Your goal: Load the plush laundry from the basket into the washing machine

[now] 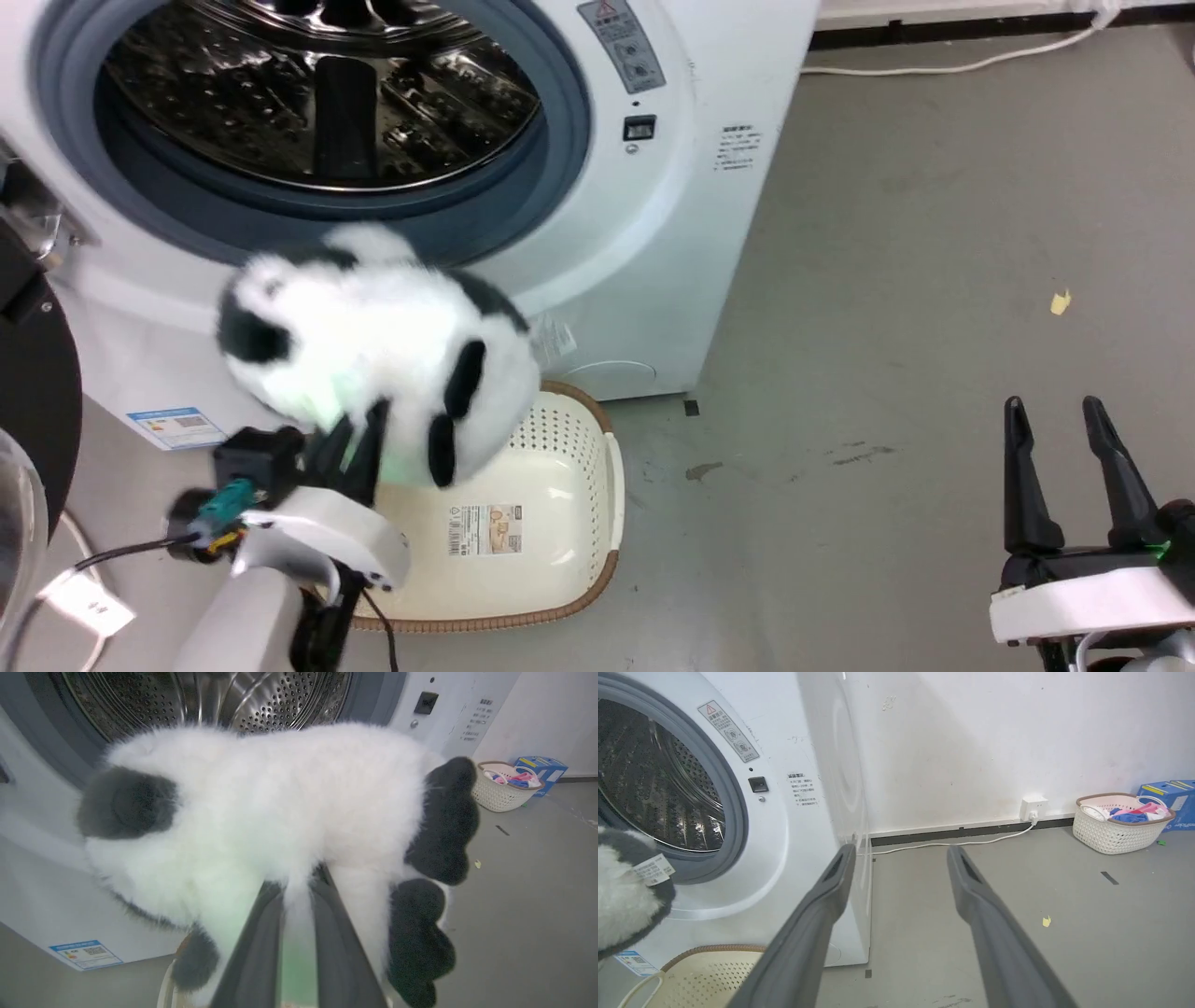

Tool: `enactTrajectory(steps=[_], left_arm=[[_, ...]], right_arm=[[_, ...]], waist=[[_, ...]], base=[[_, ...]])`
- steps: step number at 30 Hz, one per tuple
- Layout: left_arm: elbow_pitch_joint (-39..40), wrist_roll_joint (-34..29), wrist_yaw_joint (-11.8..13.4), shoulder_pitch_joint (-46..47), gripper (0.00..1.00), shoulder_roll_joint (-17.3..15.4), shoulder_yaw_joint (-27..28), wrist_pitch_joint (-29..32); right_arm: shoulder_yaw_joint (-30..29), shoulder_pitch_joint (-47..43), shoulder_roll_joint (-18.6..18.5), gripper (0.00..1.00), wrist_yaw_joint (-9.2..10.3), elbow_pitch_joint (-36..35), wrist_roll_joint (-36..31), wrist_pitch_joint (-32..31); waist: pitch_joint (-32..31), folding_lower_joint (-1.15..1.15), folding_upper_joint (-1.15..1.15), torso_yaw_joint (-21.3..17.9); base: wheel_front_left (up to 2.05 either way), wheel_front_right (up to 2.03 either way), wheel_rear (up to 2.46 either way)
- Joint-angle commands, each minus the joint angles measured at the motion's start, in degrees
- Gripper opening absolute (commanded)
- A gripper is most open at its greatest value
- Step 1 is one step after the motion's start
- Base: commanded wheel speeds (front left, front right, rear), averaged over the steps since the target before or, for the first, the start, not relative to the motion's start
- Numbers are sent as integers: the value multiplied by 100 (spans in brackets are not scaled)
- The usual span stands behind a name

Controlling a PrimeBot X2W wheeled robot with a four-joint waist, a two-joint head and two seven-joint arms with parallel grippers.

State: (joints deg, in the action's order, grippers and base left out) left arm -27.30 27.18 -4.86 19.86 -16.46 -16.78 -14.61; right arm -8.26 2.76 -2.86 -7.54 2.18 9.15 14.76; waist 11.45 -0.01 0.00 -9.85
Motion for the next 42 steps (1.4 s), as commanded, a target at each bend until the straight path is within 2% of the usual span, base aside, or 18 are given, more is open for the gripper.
enactTrajectory(steps=[1,8,18,22,29,36,42], left_arm=[[373,-107,35,-97,0,-23,143,-38],[1533,-296,13,88,0,-263,591,-37],[1730,-372,-28,1832,0,-1116,908,896],[1406,-515,-94,2736,0,-1538,849,1408],[376,-774,-200,4435,0,-2140,607,2043],[-873,-959,-229,5804,0,-2360,397,2370],[-1591,-1119,-250,6335,0,-2381,10,2458]], right_arm=[[32,-21,-1,100,5,-16,41,24],[220,192,-1,100,5,-107,166,24],[479,585,-1,100,5,-154,583,24],[497,728,-1,100,5,-137,826,24],[807,926,-1,100,5,-136,1223,24],[1045,986,-1,100,5,-165,1462,24],[1084,1002,-1,100,5,-192,1507,24]], waist=[[62,1,0,-13],[625,1,0,-273],[1827,1,0,-937],[2303,1,0,-1215],[2980,1,0,-1623],[3417,1,0,-1845],[3572,1,0,-1851]], base=[[0,0,0],[0,0,0],[0,0,0],[0,0,0],[0,0,0],[0,0,0],[0,0,0]])
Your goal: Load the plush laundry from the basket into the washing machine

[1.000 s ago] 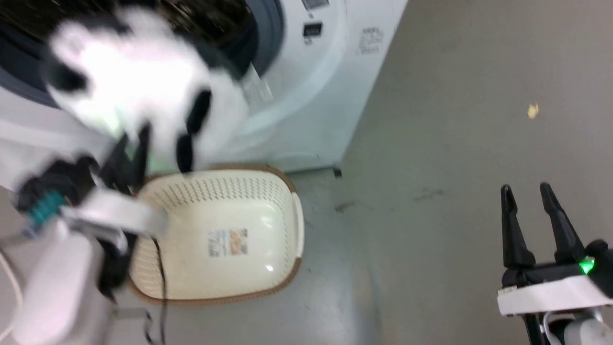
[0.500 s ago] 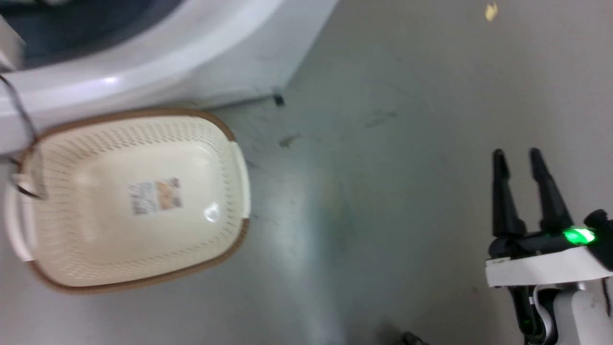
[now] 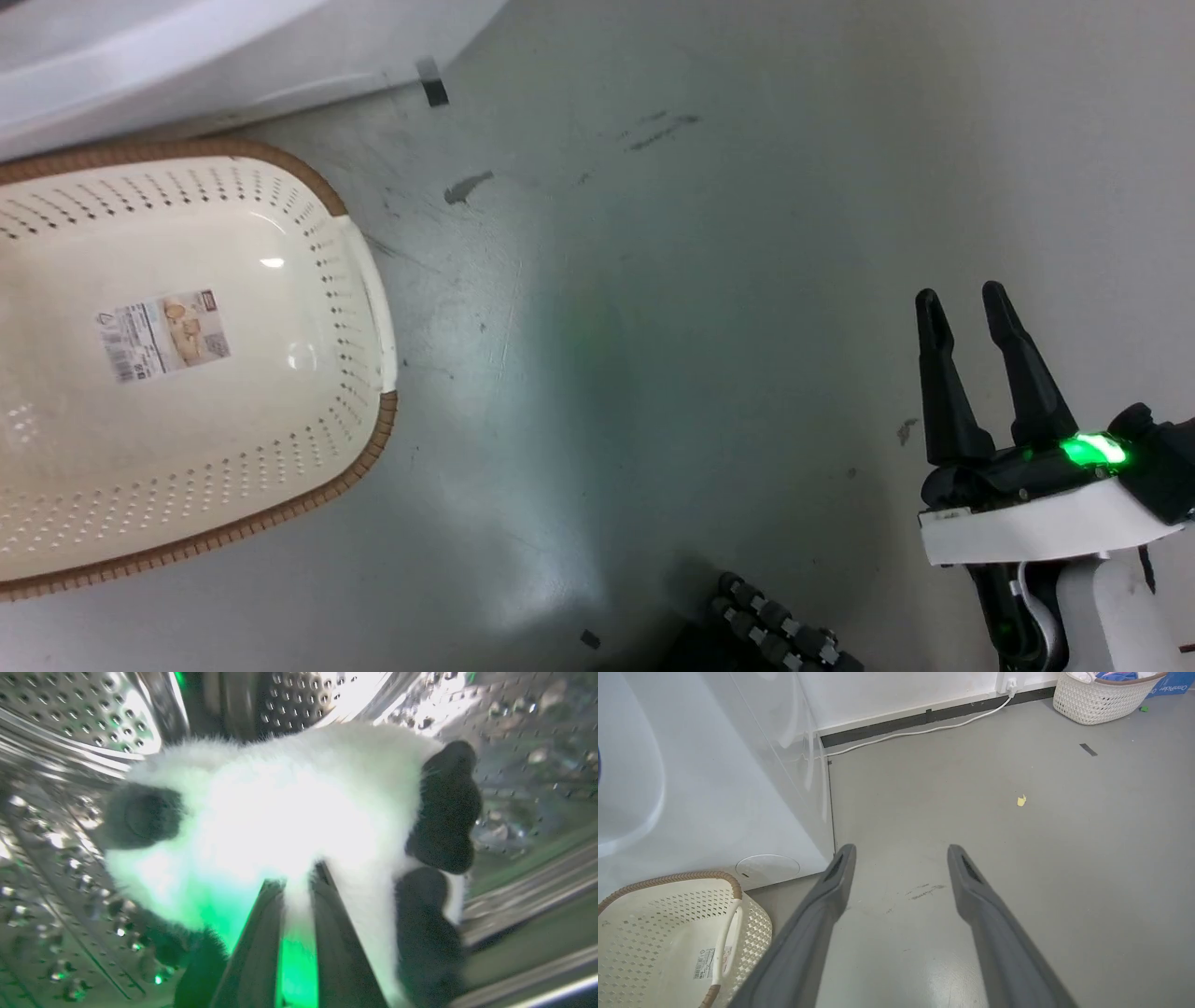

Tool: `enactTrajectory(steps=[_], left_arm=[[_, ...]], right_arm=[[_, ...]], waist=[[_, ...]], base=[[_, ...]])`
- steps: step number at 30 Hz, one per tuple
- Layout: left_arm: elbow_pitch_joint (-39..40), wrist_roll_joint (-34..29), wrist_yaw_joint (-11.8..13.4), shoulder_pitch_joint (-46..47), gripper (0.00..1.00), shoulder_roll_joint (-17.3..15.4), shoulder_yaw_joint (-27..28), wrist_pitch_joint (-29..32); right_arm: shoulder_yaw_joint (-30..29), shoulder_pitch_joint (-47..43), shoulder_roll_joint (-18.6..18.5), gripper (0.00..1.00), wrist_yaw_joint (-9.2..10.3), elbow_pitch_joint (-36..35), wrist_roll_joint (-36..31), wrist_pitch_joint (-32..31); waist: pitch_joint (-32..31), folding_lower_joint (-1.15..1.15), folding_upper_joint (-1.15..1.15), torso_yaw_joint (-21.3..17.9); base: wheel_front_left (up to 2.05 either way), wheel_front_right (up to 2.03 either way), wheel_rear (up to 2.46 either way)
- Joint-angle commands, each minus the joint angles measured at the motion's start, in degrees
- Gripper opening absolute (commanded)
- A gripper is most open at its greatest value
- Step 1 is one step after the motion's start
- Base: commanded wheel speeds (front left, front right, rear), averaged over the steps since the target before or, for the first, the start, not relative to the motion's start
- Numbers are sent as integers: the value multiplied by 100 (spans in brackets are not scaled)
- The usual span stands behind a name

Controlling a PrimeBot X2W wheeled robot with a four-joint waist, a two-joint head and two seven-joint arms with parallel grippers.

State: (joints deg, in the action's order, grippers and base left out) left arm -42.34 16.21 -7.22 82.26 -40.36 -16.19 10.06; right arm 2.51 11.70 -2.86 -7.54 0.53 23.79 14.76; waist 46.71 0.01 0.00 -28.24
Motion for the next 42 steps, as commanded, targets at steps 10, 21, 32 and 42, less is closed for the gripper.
enactTrajectory(steps=[10,21,32,42], left_arm=[[-836,91,-22,-95,100,341,-314,-1092],[-1020,624,-25,-1749,100,1205,-323,-2467],[1310,638,313,-4617,100,2211,402,-2504],[3118,148,632,-7506,100,2949,1022,-2505]], right_arm=[[-265,154,-1,100,5,-7,-249,24],[-824,-110,-1,100,5,21,-1120,24],[-883,-624,-1,100,5,145,-1692,24],[-427,-1182,-1,100,5,284,-1993,24]], waist=[[-456,-1,0,353],[-2123,-1,0,1286],[-3582,-1,0,2233],[-4405,-1,0,2670]], base=[[0,0,0],[0,0,0],[0,0,0],[0,0,0]])
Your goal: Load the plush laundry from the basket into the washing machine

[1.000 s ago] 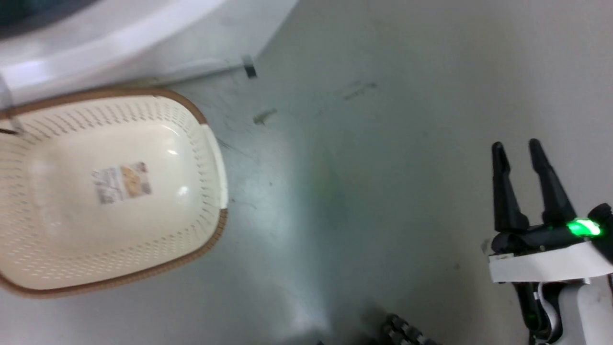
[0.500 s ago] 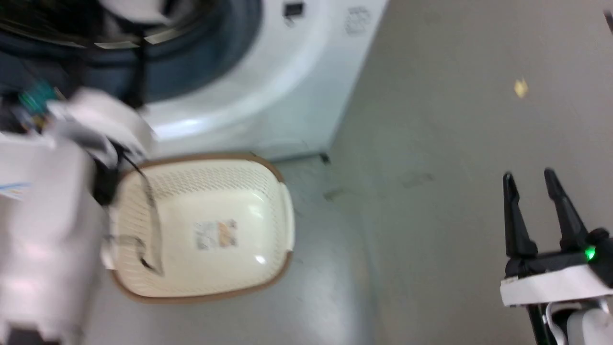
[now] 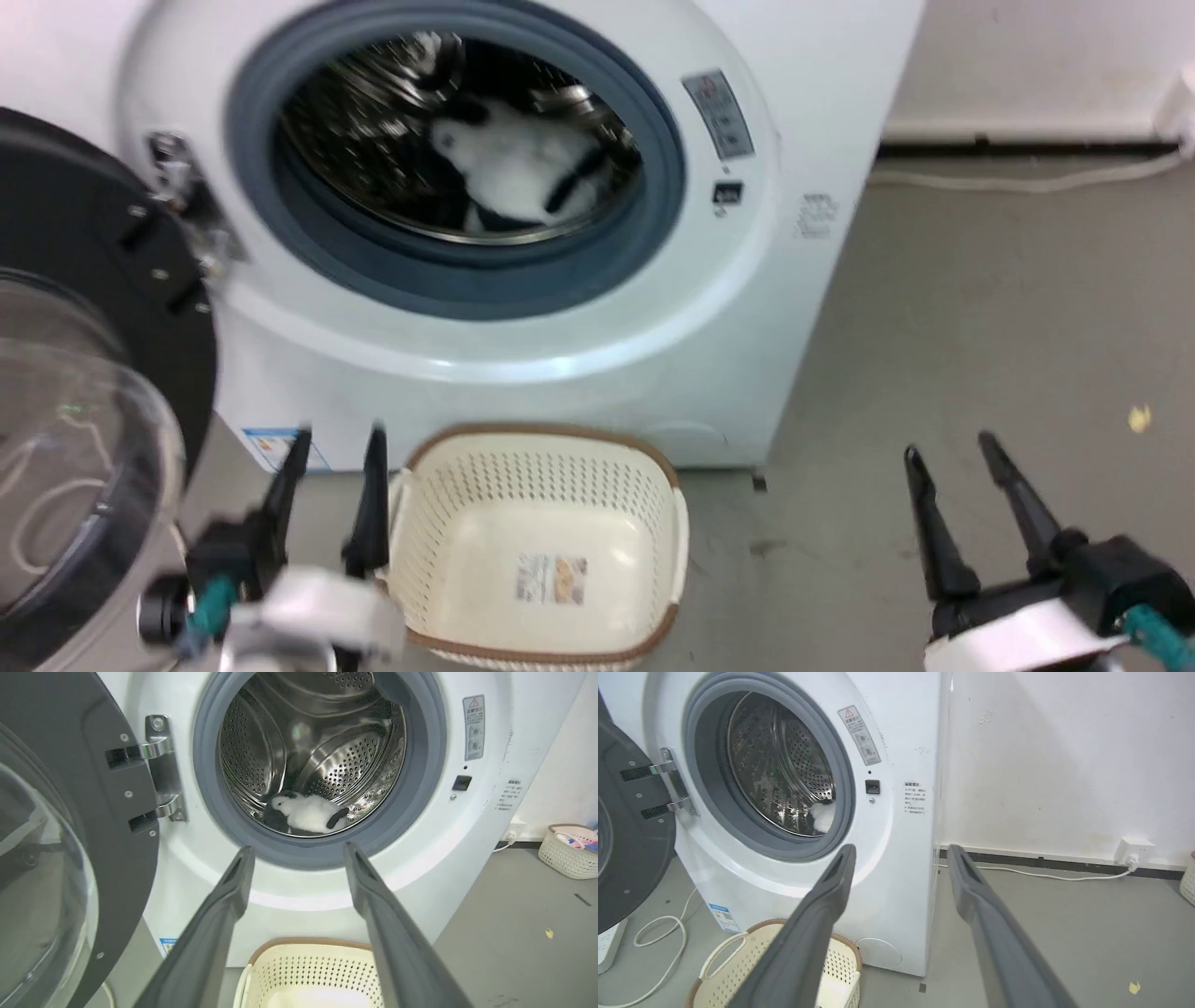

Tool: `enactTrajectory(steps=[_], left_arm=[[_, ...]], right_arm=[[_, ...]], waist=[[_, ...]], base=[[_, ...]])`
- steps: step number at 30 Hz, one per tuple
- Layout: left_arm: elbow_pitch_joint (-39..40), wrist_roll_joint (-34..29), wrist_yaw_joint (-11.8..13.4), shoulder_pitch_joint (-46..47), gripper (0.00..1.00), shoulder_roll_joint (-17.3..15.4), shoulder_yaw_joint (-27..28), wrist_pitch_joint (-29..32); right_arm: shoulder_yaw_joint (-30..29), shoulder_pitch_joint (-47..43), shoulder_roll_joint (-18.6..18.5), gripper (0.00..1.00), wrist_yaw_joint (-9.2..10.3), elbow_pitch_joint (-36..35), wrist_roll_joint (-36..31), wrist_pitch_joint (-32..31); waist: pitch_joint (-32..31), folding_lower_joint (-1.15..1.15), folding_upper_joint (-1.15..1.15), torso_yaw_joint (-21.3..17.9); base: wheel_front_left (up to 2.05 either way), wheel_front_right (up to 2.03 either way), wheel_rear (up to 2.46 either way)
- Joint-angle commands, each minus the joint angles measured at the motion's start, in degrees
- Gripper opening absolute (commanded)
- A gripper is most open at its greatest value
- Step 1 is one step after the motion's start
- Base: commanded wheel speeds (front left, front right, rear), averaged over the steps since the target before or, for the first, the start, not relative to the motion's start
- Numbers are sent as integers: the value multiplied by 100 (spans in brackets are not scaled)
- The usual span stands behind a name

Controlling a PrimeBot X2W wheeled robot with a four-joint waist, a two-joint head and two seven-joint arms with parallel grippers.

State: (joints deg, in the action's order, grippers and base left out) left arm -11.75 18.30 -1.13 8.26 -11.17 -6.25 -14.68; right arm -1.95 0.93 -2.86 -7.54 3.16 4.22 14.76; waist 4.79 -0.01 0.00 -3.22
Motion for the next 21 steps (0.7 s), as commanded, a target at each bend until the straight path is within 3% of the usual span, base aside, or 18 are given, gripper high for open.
enactTrajectory(steps=[1,12,13,21], left_arm=[[148,-123,49,-281,100,74,56,-31],[497,-442,276,-1202,100,533,361,-31],[475,-444,265,-1161,0,526,363,-1],[484,-492,257,-1150,0,530,357,54]], right_arm=[[34,-156,-1,100,5,29,-50,24],[121,-461,-1,100,5,119,4,24],[119,-397,1,0,0,108,-11,0],[119,-382,1,0,0,92,-27,-53]], waist=[[-259,1,0,184],[-489,1,0,337],[-491,1,0,339],[-492,1,0,340]], base=[[0,0,0],[0,0,0],[0,0,0],[0,0,0]])
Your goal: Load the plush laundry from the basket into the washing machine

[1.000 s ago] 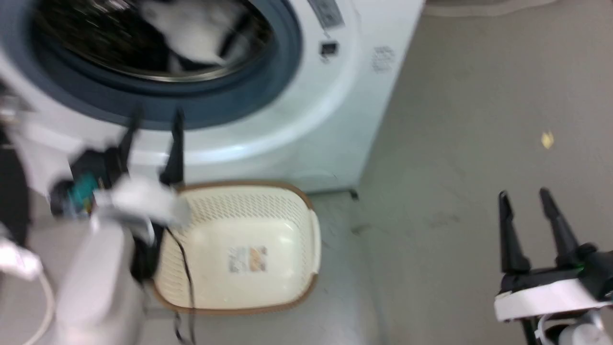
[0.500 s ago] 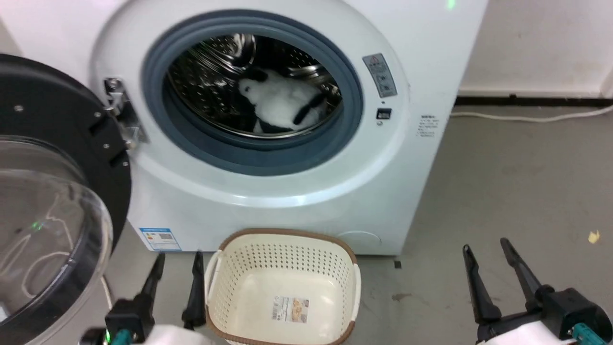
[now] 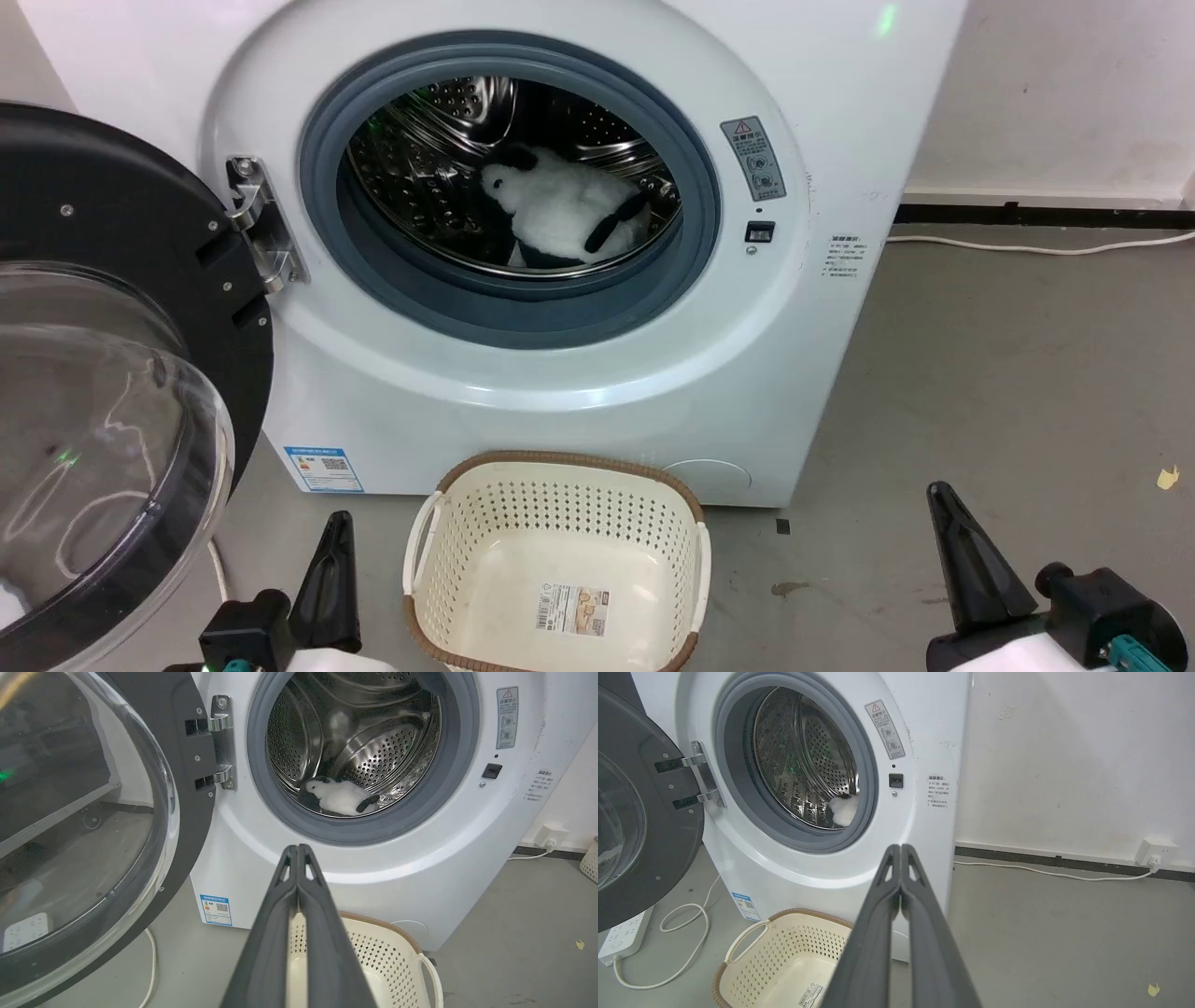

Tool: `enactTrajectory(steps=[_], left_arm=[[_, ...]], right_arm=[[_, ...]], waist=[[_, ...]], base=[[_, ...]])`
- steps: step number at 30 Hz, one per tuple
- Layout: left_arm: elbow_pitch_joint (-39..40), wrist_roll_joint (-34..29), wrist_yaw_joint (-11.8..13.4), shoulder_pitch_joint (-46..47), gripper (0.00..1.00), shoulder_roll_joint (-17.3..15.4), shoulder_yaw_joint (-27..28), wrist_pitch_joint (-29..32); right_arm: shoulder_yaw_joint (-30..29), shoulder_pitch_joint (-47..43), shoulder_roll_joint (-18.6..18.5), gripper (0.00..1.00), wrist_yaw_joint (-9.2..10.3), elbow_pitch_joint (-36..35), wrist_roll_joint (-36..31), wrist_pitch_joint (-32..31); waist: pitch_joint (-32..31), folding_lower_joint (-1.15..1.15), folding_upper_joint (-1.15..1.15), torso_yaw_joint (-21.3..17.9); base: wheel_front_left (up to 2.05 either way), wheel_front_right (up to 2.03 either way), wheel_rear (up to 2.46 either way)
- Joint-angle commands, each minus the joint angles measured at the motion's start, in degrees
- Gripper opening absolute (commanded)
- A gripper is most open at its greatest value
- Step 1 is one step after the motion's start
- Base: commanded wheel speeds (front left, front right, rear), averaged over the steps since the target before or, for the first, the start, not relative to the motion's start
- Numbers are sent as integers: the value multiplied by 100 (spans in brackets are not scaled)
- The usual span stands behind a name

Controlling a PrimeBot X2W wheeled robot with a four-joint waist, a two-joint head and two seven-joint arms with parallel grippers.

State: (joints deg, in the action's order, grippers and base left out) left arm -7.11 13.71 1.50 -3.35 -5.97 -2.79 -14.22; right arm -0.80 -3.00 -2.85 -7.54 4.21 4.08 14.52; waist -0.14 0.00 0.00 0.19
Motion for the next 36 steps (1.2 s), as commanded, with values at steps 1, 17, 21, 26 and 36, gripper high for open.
enactTrajectory(steps=[1,17,21,26,36], left_arm=[[26,-44,-6,14,0,13,13,20],[118,-221,-26,57,0,53,48,207],[141,-266,-30,67,0,63,57,254],[169,-321,-36,81,0,75,68,312],[226,-432,-48,108,0,100,91,430]], right_arm=[[4,13,0,0,0,-17,-16,-41],[15,51,0,0,1,-71,-69,-230],[17,61,-1,0,1,-85,-82,-277],[20,73,-1,0,1,-101,-98,-335],[26,97,-1,0,2,-135,-131,-453]], waist=[[1,0,0,-1],[2,0,0,-3],[3,0,0,-4],[3,0,0,-5],[5,0,0,-6]], base=[[0,0,0],[0,0,0],[0,0,0],[0,0,0],[0,0,0]])
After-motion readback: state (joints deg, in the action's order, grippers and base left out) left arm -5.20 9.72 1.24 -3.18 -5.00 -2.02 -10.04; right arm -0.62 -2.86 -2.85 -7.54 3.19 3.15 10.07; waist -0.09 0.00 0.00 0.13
